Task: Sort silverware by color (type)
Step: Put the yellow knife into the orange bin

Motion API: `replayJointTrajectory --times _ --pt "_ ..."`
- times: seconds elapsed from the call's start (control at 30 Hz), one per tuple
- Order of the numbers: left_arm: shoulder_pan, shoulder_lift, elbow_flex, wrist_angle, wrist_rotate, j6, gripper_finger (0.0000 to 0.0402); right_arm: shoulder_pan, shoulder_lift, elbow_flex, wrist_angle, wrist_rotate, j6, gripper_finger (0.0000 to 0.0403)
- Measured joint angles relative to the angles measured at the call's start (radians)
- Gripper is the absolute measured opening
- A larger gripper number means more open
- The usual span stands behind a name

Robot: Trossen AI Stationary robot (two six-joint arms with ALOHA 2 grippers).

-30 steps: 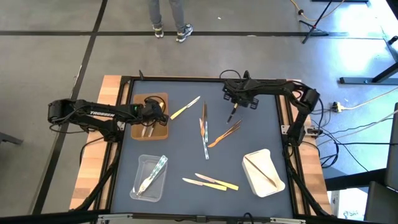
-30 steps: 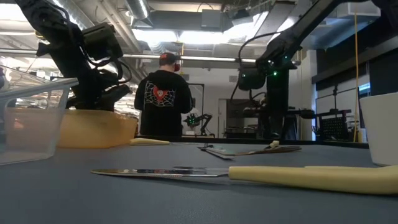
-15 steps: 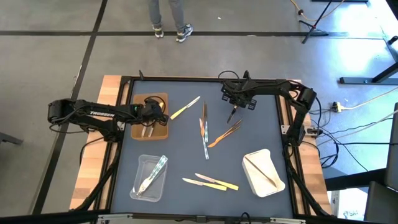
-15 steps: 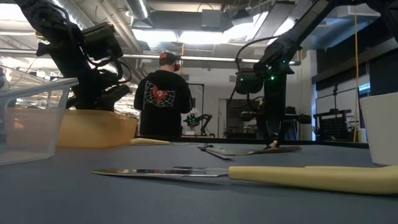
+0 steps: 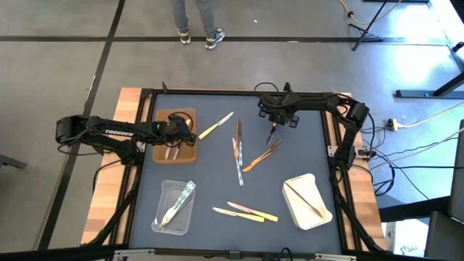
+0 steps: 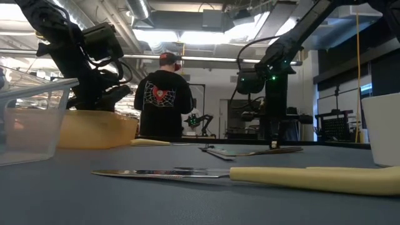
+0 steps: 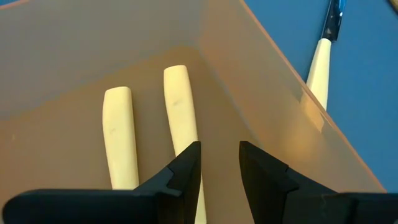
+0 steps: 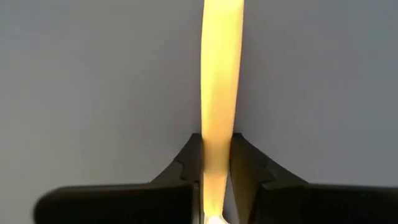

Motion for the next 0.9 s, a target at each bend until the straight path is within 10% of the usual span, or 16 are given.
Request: replayJointTrajectory --times 0.9 --pt "0.000 0.000 0.055 0.001 0.014 0.007 0.0103 0.001 0.005 0.066 0.006 0.009 -0.333 0.0018"
